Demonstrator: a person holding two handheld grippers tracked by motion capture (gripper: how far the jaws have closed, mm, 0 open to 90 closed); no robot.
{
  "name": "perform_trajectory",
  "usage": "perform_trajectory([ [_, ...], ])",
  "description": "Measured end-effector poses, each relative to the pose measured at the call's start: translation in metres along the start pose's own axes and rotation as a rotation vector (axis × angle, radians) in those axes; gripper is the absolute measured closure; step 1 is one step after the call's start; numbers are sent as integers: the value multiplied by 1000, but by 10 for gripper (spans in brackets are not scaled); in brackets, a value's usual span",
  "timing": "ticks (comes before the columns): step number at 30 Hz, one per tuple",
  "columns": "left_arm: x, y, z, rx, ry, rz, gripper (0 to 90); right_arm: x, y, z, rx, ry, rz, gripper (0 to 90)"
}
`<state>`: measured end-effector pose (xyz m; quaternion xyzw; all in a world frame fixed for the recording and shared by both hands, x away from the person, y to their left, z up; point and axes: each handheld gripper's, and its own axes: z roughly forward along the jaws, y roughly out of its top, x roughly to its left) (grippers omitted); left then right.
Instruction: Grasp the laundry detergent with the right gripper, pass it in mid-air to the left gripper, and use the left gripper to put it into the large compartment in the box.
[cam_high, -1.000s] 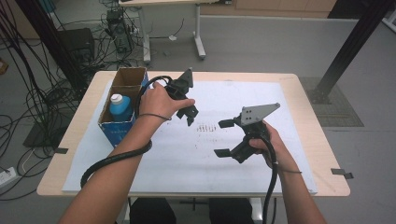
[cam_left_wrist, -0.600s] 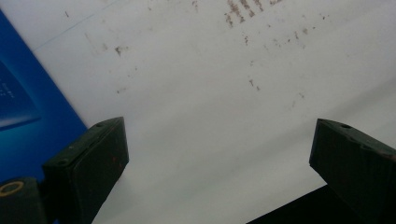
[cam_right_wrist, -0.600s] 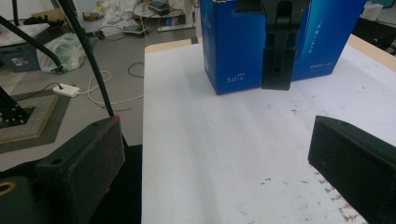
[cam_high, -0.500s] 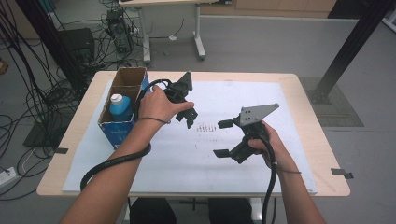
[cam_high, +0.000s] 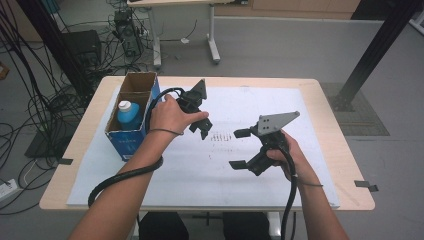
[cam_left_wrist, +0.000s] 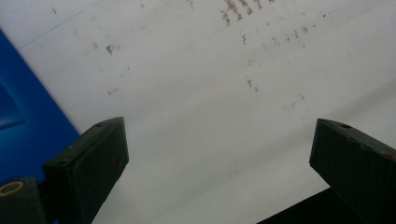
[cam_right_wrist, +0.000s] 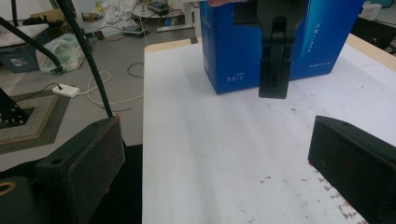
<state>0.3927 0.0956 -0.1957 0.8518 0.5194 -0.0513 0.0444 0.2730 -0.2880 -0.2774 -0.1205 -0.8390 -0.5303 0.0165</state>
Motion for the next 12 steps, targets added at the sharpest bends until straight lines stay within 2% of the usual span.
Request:
perform_trajectory([
  [12, -1, -2, 0, -9, -1, -2, 50, 2, 1, 1, 1, 0, -2, 35],
])
